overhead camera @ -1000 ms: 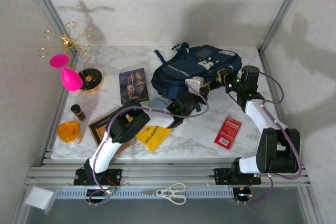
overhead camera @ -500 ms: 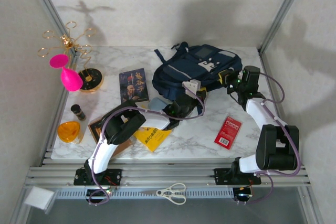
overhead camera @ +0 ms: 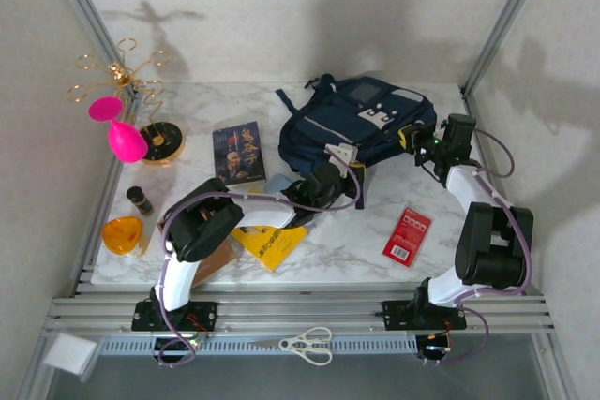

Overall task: Pack the student bag
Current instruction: Unzip the student bag at the top-center of the table.

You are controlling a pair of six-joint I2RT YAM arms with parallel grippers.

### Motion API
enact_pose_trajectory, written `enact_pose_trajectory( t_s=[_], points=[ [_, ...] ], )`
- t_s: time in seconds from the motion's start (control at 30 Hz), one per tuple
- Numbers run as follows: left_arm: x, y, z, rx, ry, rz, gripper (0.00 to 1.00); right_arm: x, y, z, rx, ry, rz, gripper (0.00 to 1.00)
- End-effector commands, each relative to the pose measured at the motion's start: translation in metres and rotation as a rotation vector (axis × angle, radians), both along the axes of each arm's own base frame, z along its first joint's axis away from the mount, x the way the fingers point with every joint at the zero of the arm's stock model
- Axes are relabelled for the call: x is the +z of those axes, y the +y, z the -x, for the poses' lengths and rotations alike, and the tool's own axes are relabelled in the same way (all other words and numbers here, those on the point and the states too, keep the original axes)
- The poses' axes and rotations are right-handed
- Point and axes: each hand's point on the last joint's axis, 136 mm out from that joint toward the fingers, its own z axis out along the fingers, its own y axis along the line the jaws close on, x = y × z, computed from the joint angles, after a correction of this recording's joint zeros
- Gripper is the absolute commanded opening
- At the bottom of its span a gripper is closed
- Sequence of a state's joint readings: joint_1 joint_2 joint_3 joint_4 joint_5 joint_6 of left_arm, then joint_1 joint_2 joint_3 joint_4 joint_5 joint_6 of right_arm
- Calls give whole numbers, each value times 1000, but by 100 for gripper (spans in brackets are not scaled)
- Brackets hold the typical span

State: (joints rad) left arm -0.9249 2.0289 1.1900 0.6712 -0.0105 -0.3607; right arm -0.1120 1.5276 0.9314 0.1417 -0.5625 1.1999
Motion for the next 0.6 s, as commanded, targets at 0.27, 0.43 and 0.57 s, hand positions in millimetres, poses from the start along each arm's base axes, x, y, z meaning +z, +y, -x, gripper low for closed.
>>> enact_pose_trajectory(
  t_s=[0.27, 0.43, 0.57],
  points=[
    [-10, 20, 17, -77, 110, -132, 0, 23, -55, -35, -122, -109, 121, 0],
    [10, 3, 10, -97, 92, -63, 0, 22, -38, -29, -72, -116, 144, 1],
    [33, -14, -3, -87, 74, 39, 0, 16, -25, -10, -21, -95, 140, 28]
  ],
)
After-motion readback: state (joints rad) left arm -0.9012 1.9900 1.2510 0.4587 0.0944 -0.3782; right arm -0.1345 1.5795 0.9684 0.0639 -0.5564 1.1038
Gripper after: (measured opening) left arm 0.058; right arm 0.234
